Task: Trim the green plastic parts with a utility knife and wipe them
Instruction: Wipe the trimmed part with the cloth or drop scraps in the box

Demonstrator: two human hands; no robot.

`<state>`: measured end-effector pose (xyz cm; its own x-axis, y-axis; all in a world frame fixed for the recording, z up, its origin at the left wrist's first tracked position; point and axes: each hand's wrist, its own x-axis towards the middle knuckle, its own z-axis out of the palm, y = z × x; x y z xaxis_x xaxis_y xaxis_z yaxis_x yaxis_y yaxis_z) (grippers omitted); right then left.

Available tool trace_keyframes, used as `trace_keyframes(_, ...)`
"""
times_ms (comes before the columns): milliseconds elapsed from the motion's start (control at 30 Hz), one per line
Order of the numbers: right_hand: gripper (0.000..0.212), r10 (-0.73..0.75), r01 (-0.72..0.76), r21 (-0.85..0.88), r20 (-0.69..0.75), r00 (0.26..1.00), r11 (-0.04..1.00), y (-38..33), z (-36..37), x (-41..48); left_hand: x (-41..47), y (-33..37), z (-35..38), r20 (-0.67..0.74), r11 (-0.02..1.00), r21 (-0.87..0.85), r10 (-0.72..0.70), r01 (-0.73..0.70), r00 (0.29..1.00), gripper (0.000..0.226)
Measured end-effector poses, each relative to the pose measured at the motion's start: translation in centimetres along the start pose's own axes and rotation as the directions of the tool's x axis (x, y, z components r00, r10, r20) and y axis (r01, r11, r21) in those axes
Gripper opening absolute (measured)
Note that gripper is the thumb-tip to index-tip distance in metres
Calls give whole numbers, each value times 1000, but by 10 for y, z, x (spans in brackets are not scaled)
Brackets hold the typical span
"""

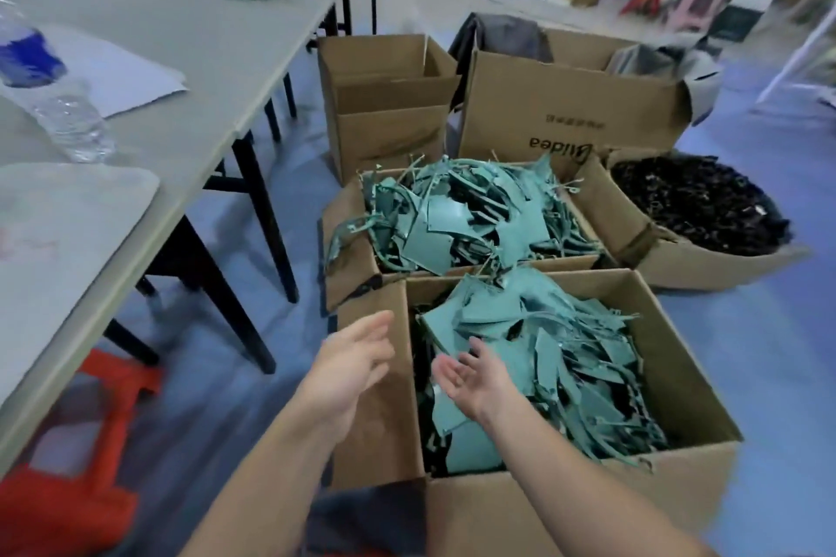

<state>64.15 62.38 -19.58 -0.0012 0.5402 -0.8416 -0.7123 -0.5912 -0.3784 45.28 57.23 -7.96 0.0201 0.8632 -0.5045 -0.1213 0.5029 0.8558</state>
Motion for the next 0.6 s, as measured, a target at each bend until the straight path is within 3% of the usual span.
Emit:
trace_keyframes(100,26,135,-130,-77,62,989,989,48,44,-15,-2,4,-33,-141,995,-28,93,-98,986,45)
trace_keyframes(167,21,214,-188,-173,148,966,967,78,76,-32,-9,11,-53,-217,989,-33,133,-144,967,40)
trace_keyframes(233,25,266,-193,-276,258,929,942,102,109,-58,-23,24,-74,-307,983,4,178,-186,935,30)
trace_keyframes(333,16,315,-120,-400,467,826,908,130,160,-106,-59,47,-108,-442,961,137,276,-240,853,15)
trace_keyframes(400,23,336,-41,-441,616,713,897,145,191,-138,-88,61,-134,-524,938,215,347,-273,778,8)
trace_keyframes(467,27,377,9,-478,704,602,878,163,220,-168,-117,68,-166,-617,918,231,394,-322,681,25)
trace_keyframes(600,12,423,149,-571,735,530,807,214,265,-225,-184,71,-241,-806,894,301,424,-331,413,30)
